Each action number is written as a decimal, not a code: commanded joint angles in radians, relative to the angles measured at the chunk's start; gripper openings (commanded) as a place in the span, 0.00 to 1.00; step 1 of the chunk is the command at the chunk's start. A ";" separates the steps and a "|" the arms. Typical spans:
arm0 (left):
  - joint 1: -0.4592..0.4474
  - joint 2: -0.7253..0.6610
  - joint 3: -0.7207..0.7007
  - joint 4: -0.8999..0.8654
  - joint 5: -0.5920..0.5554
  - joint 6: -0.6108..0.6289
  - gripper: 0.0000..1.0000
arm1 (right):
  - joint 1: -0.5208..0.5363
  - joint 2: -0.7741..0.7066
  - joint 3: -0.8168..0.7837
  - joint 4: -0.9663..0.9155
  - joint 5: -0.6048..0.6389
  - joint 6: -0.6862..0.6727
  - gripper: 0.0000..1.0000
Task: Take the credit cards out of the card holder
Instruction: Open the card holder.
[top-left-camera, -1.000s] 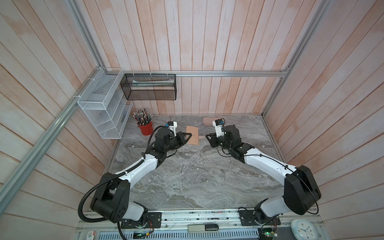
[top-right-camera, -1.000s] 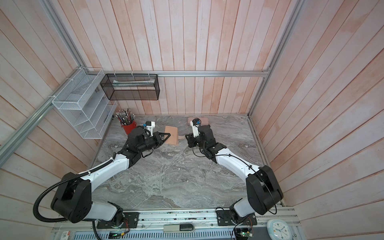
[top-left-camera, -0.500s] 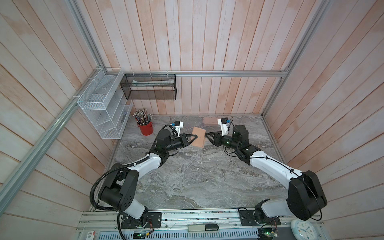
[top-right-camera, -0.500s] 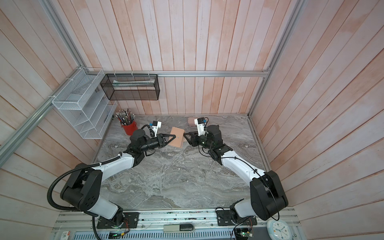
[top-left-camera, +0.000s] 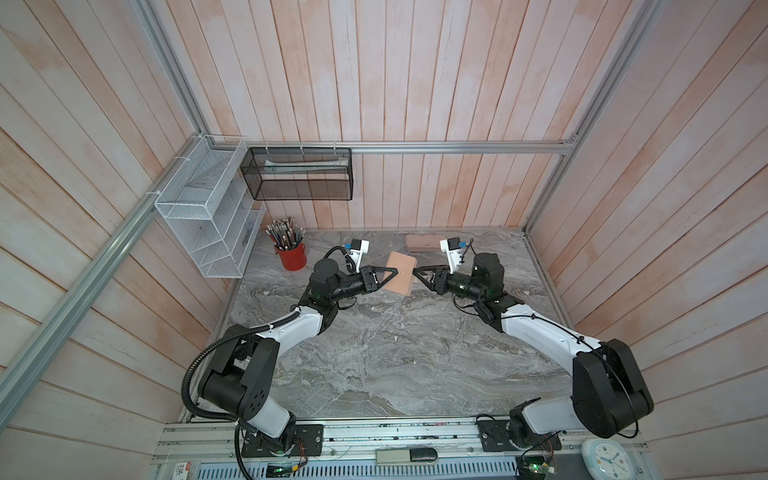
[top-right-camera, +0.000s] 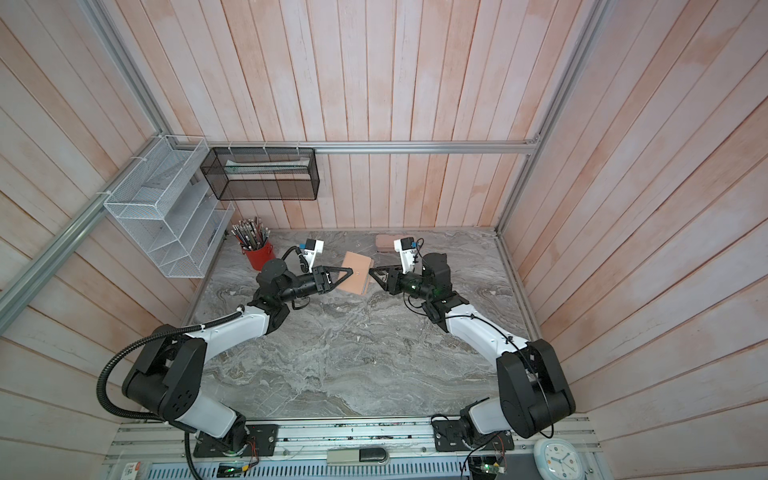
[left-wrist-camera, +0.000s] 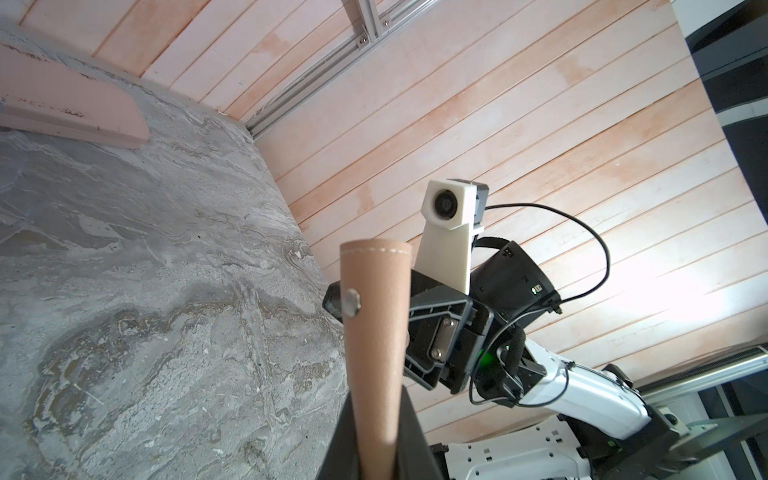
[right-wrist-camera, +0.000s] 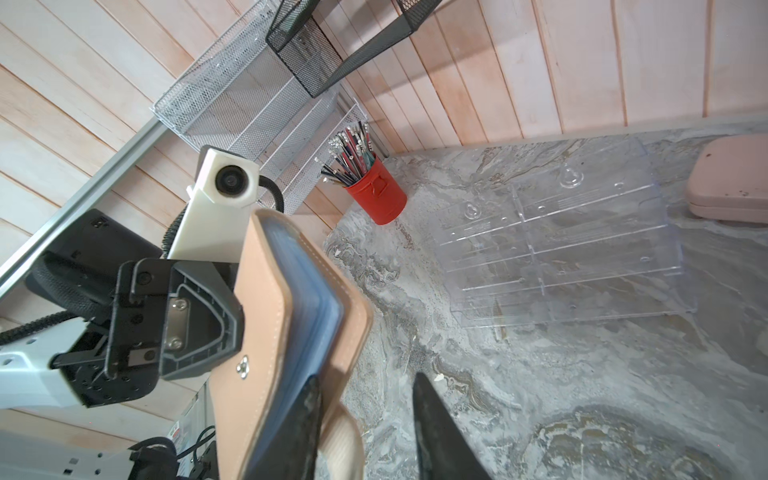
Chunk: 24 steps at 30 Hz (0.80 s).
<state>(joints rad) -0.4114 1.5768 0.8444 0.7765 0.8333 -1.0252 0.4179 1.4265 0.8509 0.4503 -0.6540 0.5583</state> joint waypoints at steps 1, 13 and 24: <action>0.000 0.006 -0.014 0.110 0.031 -0.019 0.00 | -0.002 0.012 -0.019 0.078 -0.079 0.034 0.34; -0.012 0.042 -0.002 0.175 0.059 -0.057 0.00 | -0.001 0.022 -0.041 0.208 -0.221 0.094 0.23; -0.015 0.058 0.007 0.182 0.053 -0.066 0.08 | 0.000 0.028 -0.038 0.241 -0.257 0.114 0.00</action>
<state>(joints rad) -0.4107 1.6203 0.8391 0.9215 0.8635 -1.0931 0.3973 1.4502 0.8169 0.6514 -0.8345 0.6659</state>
